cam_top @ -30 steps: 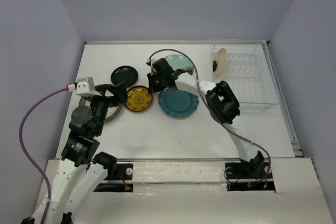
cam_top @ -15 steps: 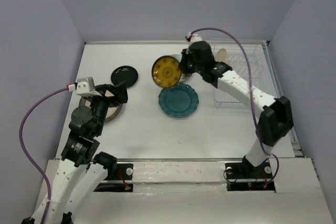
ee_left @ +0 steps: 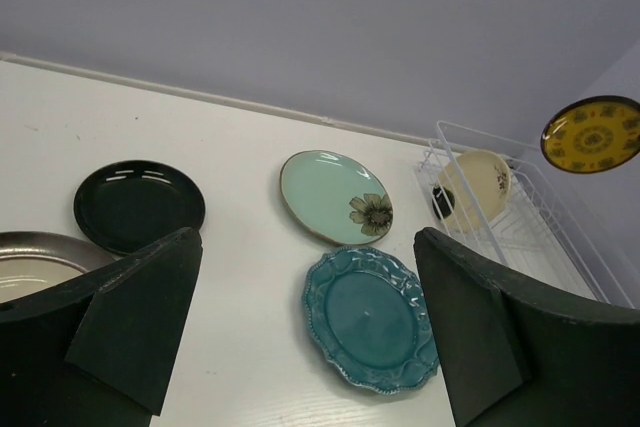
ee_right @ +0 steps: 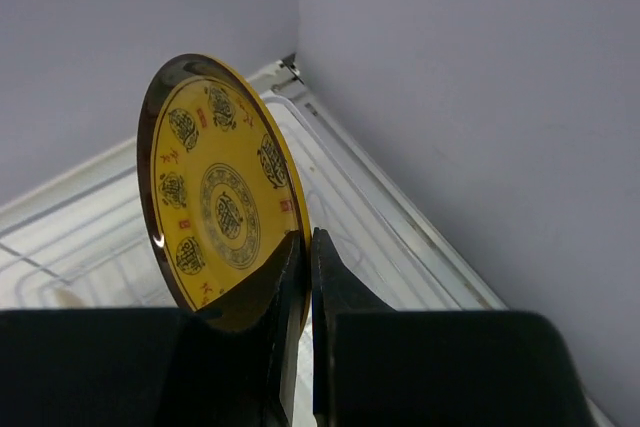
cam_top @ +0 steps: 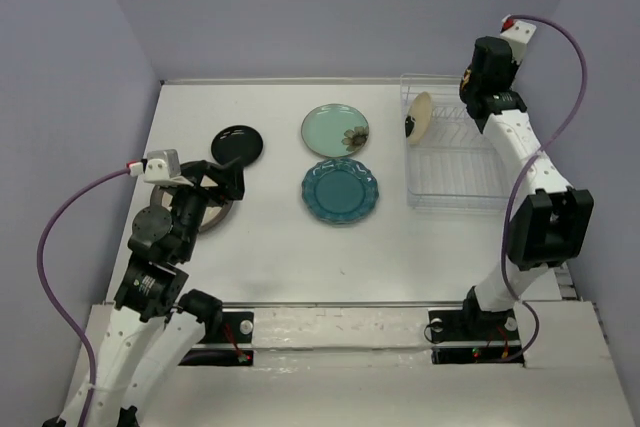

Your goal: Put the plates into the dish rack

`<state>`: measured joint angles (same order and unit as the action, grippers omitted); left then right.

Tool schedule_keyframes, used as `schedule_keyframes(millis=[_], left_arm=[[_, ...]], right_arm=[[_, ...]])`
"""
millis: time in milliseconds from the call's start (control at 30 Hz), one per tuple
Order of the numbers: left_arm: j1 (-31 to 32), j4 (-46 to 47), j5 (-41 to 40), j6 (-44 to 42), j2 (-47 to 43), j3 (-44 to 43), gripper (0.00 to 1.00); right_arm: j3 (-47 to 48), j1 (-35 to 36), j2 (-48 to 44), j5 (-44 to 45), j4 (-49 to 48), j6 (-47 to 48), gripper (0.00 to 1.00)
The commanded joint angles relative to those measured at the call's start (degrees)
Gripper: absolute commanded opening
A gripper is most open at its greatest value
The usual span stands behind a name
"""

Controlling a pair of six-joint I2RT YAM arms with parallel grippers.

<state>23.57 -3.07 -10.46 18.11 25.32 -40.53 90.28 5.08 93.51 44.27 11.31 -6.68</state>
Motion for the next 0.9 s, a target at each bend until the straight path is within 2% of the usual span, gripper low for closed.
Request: schedule_keyframes(millis=[0, 433, 733, 867], left_arm=[[0.16, 2.10, 1.14, -0.36, -0.36, -2.27, 0.99], [0.16, 2.02, 1.14, -0.44, -0.10, -2.18, 0.99], [0.07, 2.02, 1.14, -0.53, -0.45, -2.27, 0.99], [0.16, 2.02, 0.88, -0.44, -0.62, -2.18, 0.99]], right_arm=[[4.20, 0.10, 4.56, 3.64, -1.29, 5.71, 0.07], [5.17, 4.67, 10.98, 3.71, 1.61, 6.06, 0.07], [6.22, 8.54, 12.65, 7.58, 0.12, 13.00, 0.07], [5.87, 9.95, 16.07, 10.04, 0.20, 14.50, 0.07]])
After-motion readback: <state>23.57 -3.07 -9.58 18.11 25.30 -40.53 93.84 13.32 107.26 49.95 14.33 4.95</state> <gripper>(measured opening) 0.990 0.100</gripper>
